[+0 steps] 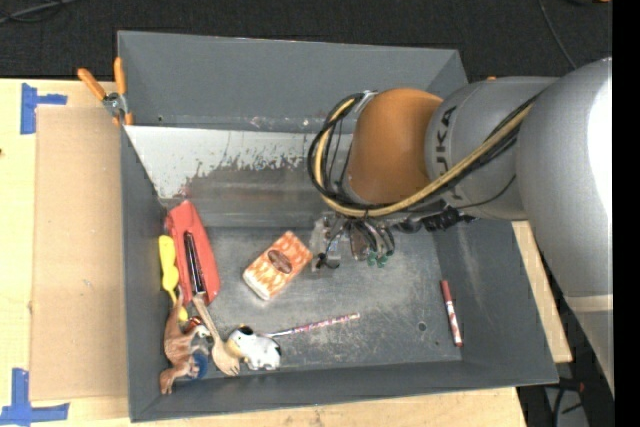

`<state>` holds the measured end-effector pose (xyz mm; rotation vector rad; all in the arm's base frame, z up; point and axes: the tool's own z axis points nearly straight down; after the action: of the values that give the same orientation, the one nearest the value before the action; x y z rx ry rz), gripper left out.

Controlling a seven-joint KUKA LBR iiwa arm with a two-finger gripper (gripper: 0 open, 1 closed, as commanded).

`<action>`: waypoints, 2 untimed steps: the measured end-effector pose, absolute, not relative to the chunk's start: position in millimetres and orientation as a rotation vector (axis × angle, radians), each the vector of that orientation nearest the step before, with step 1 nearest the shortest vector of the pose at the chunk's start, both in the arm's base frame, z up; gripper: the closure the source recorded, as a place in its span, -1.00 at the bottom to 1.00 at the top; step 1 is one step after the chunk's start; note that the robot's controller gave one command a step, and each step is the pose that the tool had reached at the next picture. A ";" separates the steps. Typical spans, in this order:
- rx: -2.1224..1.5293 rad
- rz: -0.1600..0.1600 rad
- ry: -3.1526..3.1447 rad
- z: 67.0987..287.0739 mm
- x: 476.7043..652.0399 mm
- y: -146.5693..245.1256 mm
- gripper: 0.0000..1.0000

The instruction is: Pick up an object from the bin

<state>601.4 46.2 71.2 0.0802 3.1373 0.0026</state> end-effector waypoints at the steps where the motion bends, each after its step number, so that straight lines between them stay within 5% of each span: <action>1: 0.082 0.003 3.137 71.1 601.3 46.1 -1.00; 2: 0.083 0.003 3.137 71.1 601.3 46.1 -1.00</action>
Offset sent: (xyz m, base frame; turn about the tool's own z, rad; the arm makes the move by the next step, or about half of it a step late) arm 0.0000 0.0000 0.0000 0.0000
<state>601.3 46.1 71.1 0.0832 3.1375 0.0030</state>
